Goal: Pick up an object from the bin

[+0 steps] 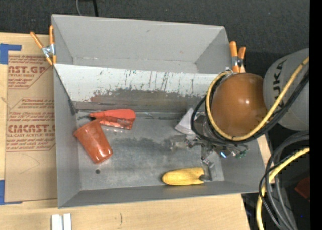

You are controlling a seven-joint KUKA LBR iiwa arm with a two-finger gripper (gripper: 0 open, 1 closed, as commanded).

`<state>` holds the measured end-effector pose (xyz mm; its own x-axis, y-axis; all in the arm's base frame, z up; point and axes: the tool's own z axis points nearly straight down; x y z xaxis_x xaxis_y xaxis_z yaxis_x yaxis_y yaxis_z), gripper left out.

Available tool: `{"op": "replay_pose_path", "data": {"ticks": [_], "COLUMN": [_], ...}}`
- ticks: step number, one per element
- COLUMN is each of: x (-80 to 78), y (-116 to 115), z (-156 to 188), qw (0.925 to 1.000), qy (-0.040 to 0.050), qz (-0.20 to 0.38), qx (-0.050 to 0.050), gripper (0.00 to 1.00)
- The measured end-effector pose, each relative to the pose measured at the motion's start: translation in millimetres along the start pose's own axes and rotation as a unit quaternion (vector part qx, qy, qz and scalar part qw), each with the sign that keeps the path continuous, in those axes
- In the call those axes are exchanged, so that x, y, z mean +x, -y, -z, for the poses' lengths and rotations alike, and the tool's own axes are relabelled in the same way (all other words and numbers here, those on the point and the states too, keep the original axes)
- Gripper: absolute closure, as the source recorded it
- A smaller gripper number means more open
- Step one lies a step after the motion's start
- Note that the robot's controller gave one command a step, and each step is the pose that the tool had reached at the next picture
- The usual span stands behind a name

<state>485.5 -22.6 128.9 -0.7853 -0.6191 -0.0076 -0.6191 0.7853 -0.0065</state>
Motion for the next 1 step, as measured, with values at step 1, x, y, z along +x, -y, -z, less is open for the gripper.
{"op": "replay_pose_path", "data": {"ticks": [1], "x": [-9.0], "y": [-9.2], "z": [-32.8], "qw": [0.9948], "qy": [0.0001], "qz": [0.102], "qx": [-0.002], "gripper": [0.00]}}
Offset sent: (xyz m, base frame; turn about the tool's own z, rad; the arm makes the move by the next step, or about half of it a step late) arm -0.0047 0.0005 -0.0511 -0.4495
